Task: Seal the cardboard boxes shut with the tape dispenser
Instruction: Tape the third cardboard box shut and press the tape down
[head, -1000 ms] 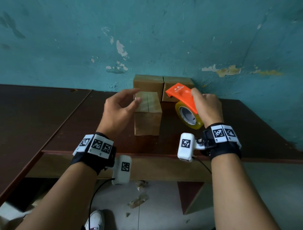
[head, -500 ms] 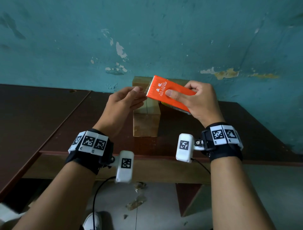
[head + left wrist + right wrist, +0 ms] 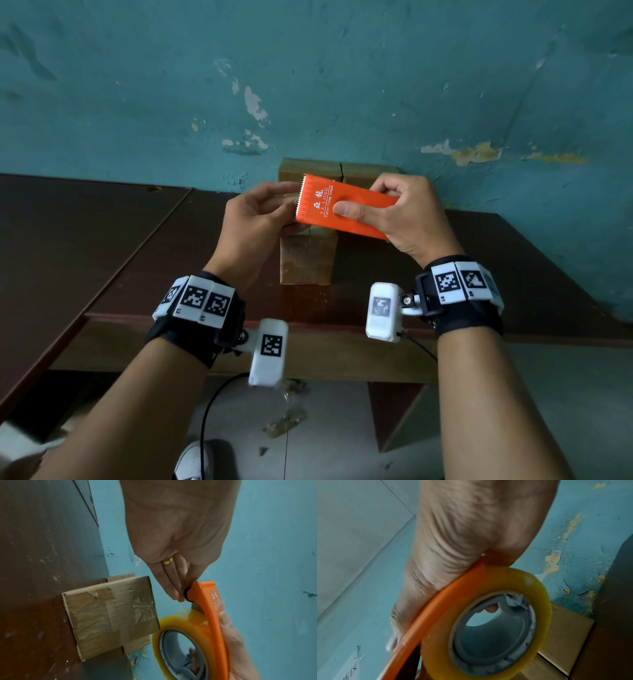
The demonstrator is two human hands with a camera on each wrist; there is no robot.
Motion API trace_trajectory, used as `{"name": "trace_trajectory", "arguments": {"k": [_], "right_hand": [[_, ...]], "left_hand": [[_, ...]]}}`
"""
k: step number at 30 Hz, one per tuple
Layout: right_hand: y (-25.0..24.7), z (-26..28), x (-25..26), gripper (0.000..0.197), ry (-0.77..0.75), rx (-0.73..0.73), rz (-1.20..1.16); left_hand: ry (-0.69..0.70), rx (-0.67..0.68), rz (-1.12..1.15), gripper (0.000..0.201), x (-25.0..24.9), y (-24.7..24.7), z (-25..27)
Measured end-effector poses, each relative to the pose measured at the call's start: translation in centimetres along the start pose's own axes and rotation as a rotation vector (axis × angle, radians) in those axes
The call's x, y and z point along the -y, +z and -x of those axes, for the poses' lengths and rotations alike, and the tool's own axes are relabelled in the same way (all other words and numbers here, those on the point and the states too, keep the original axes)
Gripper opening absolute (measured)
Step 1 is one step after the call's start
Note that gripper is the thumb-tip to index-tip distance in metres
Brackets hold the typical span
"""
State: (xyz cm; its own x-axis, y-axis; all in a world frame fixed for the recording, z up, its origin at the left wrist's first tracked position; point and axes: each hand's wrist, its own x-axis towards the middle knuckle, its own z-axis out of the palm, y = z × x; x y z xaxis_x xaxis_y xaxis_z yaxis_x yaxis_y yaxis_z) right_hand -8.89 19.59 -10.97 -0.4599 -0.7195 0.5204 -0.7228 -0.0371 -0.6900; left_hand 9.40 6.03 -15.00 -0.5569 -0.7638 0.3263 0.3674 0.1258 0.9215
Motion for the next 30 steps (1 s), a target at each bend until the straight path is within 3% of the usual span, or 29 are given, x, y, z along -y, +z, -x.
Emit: {"name": "trace_trajectory", "arguments": {"k": [18,30], "right_hand": [[-0.85,0.06,-0.01,0.057,0.002,-0.011,-0.027],[-1.02,0.14,-0.19,0.054,0.012,0.015,-0.023]], "left_hand": [[0.092,-0.127,-0.020,0.043,-0.65,0.85,0.27],[0.081,-0.189,0.013,0.043,-0.53,0.73,0.18]]}}
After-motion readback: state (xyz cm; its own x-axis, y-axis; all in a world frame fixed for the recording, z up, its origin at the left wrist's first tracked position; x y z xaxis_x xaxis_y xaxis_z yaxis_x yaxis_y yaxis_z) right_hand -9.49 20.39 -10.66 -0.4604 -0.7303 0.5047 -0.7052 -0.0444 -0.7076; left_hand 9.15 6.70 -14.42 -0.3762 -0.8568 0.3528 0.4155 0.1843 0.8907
